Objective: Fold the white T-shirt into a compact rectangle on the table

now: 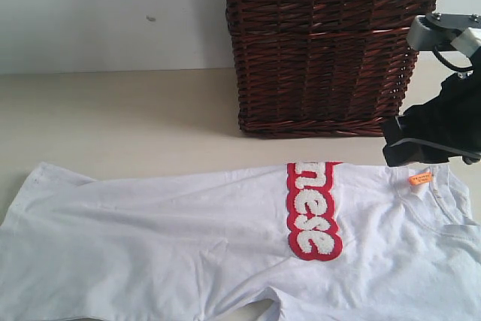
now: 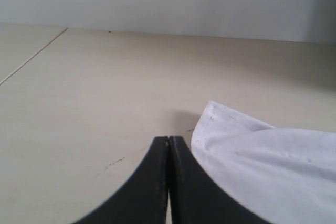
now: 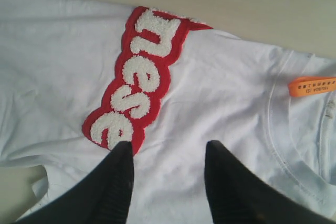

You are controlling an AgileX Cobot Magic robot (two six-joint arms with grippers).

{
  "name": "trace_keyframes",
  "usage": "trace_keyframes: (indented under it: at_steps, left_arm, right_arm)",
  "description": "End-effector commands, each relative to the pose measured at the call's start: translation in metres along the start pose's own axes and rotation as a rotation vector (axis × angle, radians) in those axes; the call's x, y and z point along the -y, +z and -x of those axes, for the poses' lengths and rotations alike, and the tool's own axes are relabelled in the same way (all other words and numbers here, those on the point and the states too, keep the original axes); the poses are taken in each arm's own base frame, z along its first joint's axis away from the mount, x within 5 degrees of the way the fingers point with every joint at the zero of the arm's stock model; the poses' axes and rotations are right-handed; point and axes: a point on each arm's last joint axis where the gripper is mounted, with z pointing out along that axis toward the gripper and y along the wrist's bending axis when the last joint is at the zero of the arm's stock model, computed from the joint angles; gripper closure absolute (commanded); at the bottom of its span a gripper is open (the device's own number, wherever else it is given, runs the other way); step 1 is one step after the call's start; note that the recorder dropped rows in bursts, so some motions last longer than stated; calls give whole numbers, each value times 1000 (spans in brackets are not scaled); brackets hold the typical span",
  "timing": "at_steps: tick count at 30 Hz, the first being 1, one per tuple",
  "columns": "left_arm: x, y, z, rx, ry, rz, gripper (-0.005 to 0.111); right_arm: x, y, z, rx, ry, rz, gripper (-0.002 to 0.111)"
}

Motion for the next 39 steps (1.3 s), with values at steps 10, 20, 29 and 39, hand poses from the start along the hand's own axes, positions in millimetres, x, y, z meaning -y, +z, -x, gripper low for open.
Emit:
trace_keyframes:
  at_steps: [10, 20, 29, 39]
  left_arm:
    - [0, 0, 0, 9, 7, 1, 107]
    - [0, 0, 0, 9, 7, 1, 107]
    - [0, 0, 0, 9, 7, 1, 107]
    - [0, 0, 0, 9, 7, 1, 107]
  right_arm:
    - [-1, -2, 0, 15, -7, -2, 65]
    - [0, -2, 4, 48, -3, -7, 65]
    - [-6, -3, -16, -167, -40, 62, 65]
    - [-74, -2, -30, -203, -341, 727, 87]
